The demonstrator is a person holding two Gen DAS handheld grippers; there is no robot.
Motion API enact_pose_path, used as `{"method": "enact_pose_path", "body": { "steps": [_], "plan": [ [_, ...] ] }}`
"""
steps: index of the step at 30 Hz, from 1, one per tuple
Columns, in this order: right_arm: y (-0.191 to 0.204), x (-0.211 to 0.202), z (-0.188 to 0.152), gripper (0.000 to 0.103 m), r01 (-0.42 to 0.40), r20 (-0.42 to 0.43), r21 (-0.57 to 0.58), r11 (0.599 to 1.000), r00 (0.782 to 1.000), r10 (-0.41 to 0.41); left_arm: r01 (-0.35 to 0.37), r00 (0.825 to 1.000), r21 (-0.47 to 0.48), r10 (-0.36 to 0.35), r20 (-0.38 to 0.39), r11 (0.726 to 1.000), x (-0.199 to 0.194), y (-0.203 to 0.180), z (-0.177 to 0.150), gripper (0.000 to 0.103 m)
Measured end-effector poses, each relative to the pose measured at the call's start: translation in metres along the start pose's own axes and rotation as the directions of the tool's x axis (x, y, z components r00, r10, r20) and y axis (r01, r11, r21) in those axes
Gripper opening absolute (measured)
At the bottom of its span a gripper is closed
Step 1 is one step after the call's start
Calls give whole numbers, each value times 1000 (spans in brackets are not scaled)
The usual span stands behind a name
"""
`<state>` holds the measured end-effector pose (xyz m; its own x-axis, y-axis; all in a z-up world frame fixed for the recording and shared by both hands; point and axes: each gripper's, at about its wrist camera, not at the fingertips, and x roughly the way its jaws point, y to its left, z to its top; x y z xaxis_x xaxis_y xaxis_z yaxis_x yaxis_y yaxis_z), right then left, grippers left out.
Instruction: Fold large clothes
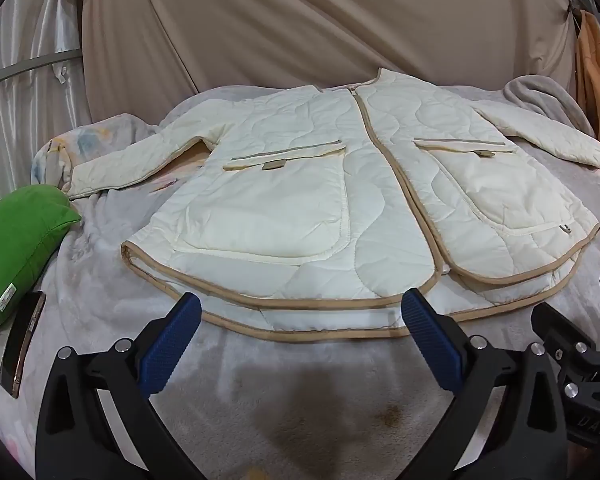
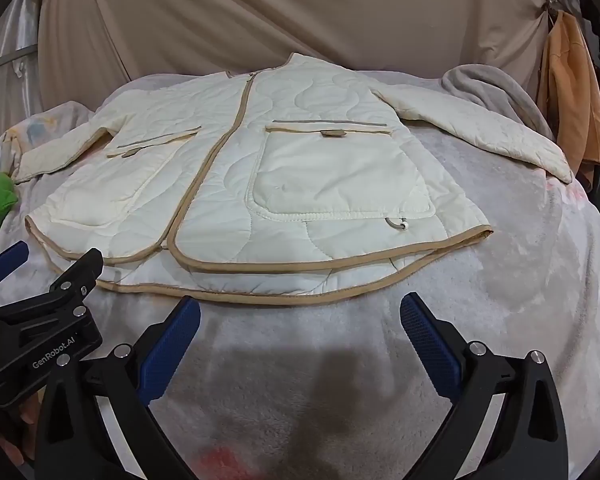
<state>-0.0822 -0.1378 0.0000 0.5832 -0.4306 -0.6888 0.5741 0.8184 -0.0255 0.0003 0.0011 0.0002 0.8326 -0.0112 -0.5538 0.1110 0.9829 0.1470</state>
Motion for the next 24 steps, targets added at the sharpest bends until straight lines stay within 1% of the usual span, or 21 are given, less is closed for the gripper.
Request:
{"method": "enact_pose_path", "body": {
  "steps": [22,24],
  "plan": [
    [2,-3,2,98,9,15,-8,1000,1000,-9,-5,1000,13,5,3,1000,0,4,-1,98],
    [3,-3,2,98,11,16,-10,1000,1000,-10,-12,1000,22,12,4,1000,-2,0,0,98]
  ]
}}
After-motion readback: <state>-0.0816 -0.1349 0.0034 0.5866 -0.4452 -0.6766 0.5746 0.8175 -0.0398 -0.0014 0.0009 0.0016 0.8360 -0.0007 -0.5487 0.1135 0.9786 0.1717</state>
